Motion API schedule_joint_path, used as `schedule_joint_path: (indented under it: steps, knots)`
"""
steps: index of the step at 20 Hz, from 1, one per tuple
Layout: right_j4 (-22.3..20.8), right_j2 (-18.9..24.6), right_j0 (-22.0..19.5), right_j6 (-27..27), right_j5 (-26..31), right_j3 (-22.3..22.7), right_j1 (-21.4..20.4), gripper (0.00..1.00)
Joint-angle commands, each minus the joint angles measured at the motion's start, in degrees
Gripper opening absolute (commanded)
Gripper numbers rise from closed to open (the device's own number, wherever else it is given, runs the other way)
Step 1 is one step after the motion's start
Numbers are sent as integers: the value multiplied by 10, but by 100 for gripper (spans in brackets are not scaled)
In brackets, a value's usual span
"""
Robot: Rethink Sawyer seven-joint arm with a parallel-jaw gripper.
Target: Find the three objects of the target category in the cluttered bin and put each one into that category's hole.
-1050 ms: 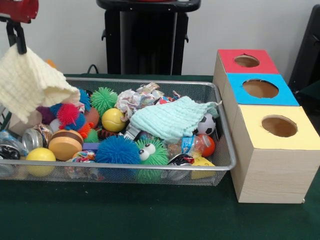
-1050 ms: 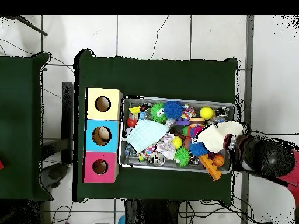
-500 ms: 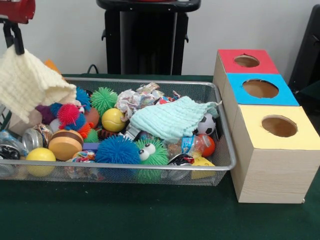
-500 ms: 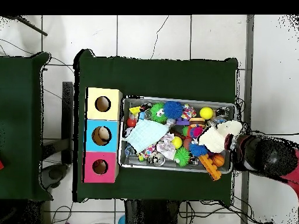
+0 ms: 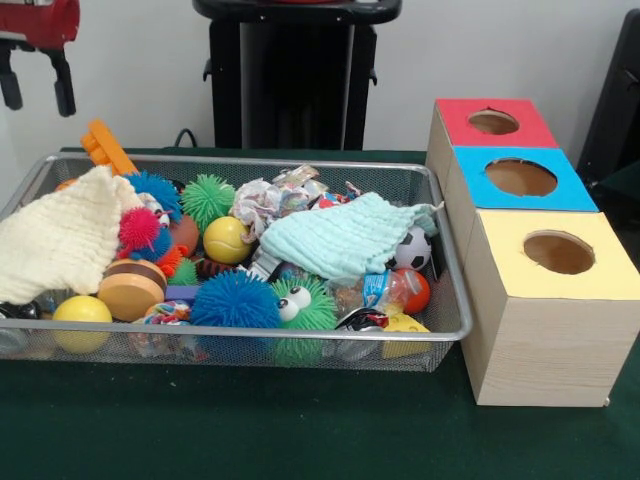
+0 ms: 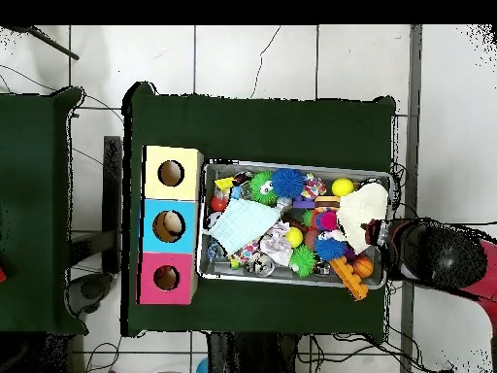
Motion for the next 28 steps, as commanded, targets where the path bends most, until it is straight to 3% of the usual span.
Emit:
schedule_joint_path:
  steps: [1, 7, 14, 28]
  knots:
    - [-35, 41, 7, -119, 43, 5, 17, 100]
    - [-29, 21, 47, -43, 26, 25, 11, 100]
    - [-22, -14, 109, 51, -31, 63, 9, 100]
    - [-16, -87, 187, 115, -131, 123, -1, 100]
